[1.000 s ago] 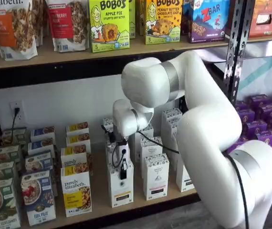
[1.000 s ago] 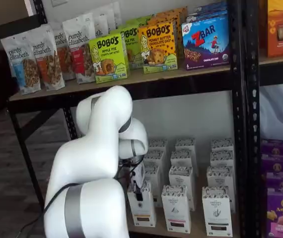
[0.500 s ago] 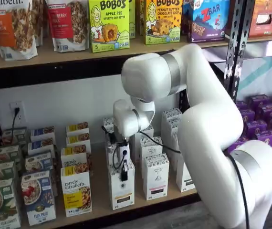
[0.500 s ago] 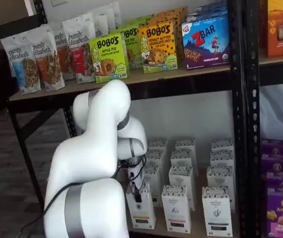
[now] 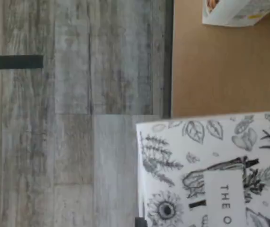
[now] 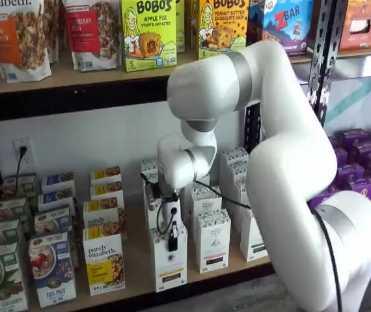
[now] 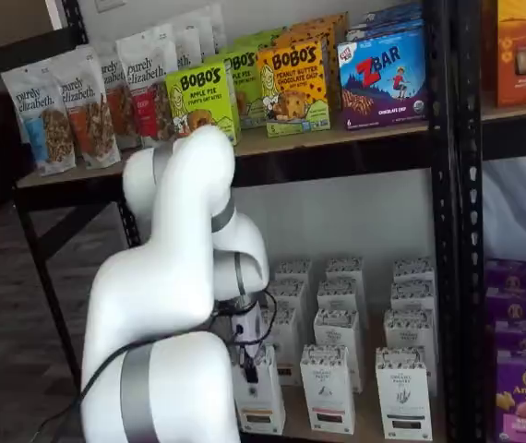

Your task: Pick up the white box with a yellow strip in the middle, on the bottom shelf, the fourth box from the left

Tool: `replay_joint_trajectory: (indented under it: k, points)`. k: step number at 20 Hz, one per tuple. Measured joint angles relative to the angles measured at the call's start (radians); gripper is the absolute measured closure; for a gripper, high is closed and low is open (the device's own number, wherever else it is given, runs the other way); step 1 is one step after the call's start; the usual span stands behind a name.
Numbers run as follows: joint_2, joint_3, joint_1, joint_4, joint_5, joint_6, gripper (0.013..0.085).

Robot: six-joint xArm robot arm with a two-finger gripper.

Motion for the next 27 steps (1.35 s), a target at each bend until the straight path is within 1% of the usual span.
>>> replay_joint_trajectory:
  k: [5,8,12,14,17,20,24,27]
  points:
    - [-0.072,0.113,0.017,-0.005,-0.046,0.021,0.045]
    - [-0.115,0.176,0.026,0.0,-0.065,0.025,0.045]
    - [-0.181,0.264,0.039,-0.008,-0.085,0.046,0.045]
    - [-0.204,0.291,0.043,-0.009,-0.091,0.05,0.045]
    - [-0.255,0.343,0.049,0.005,-0.086,0.044,0.045]
    - [-0.297,0.389,0.053,0.003,-0.091,0.05,0.045]
    - [-0.345,0.441,0.058,0.023,-0.107,0.036,0.045]
    - [-0.388,0.484,0.058,0.016,-0.112,0.043,0.045]
